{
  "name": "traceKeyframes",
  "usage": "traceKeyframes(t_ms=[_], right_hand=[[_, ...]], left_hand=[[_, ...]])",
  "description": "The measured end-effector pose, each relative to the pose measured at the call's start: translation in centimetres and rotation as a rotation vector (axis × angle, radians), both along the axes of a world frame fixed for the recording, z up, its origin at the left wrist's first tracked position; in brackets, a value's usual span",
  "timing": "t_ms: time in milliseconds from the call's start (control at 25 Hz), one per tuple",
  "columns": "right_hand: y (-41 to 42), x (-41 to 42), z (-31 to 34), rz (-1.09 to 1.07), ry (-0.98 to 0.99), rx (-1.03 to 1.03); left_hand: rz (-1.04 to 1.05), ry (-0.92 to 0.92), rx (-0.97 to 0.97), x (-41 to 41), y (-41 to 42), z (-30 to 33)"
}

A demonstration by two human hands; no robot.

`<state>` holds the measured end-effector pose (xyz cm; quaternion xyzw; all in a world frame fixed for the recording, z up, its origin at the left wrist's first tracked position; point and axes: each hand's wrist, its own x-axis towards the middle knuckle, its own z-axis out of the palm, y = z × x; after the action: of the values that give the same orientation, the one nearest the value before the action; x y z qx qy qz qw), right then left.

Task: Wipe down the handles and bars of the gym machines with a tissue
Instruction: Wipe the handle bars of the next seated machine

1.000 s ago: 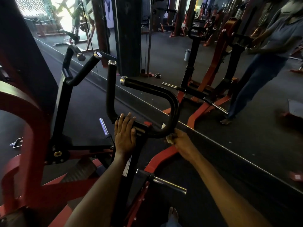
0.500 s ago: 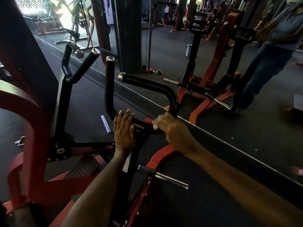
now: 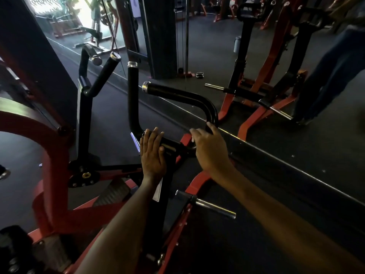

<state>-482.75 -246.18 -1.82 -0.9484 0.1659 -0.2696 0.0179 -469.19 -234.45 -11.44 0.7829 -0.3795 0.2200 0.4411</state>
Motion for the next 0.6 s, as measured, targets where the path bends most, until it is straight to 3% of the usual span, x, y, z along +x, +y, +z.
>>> traceKeyframes(t_ms=[80,240,320,400,520,600], right_hand=[[1.4,0.1,-1.0,-0.082,0.005,-0.134],[4.5,0.9,-2.9,0.034,-0.038,0.133],[3.7,-0.7,-5.3,0.151,-0.061,0.001],[3.9,-3.9,-7.2,0.199,-0.113,0.054],[4.2,-4.9,-6.7,-0.226,-0.644,0.519],[2.5,-2.5,-3.7,-0.434,-0.883,0.545]], left_hand=[[-0.007,-0.001,-0.002,0.0,-0.1,-0.1],[-0.005,-0.002,0.015,0.2,-0.2,0.0],[-0.018,-0.021,0.016,0.3,-0.1,0.0],[-0.028,-0.028,0.015,0.2,0.1,0.1],[-0.049,-0.050,0.019,0.2,0.3,0.0],[-0.052,-0.050,0.034,0.5,0.2,0.1]])
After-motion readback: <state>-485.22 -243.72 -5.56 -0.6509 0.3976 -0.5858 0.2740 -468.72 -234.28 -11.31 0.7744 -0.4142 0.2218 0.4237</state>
